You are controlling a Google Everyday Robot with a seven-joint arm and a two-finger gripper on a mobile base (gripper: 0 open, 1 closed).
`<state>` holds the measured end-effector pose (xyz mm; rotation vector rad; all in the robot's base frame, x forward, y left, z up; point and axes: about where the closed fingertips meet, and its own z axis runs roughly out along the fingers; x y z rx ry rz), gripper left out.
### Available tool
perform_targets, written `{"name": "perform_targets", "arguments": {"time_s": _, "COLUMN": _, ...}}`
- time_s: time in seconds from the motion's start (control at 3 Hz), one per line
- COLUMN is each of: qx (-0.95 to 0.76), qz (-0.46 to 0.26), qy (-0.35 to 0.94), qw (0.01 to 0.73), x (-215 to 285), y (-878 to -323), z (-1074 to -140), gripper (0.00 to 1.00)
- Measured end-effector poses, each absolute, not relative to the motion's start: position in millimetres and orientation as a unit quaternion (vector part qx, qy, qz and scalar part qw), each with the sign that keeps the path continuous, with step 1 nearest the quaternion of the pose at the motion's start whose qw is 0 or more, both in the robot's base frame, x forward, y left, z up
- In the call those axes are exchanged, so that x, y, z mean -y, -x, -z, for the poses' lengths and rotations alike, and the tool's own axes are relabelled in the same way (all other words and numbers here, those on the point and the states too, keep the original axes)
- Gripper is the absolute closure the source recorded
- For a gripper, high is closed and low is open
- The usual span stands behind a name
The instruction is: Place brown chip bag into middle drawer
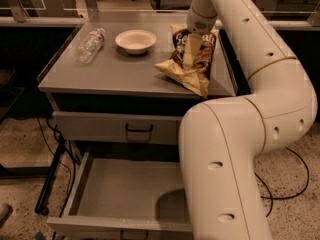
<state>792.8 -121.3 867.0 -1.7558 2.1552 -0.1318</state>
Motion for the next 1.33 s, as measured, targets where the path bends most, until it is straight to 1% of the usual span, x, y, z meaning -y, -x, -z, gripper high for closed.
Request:
{"name": "perform_targets", "arguments": {"time_s": 0.33, "qx": -0.762, "qz": 0.047, "qy": 0.621, "qw": 0.178, "x": 121.3, "y": -792.8, "z": -867.0, "gripper": 0.45}}
{"name": "perform_targets", "arguments": {"time_s": 0.67, "qx": -0.762, "qz": 0.047, "qy": 0.621, "qw": 0.178, "x": 121.3, "y": -792.9, "z": -867.0, "gripper": 0.77}}
{"name": "perform_targets", "arguments": {"time_s": 1.0, "qx": -0.762, "qz": 0.047, "qy": 0.621, "qw": 0.178, "x": 121.2, "y": -792.9, "z": -867.0, "gripper": 0.99}}
{"name": "perform_targets", "arguments": {"time_s": 1.33, "qx": -0.762, "qz": 0.047, "qy": 0.621, "qw": 0.178, "x": 121.2, "y": -792.9, "z": -867.6, "gripper": 1.0}}
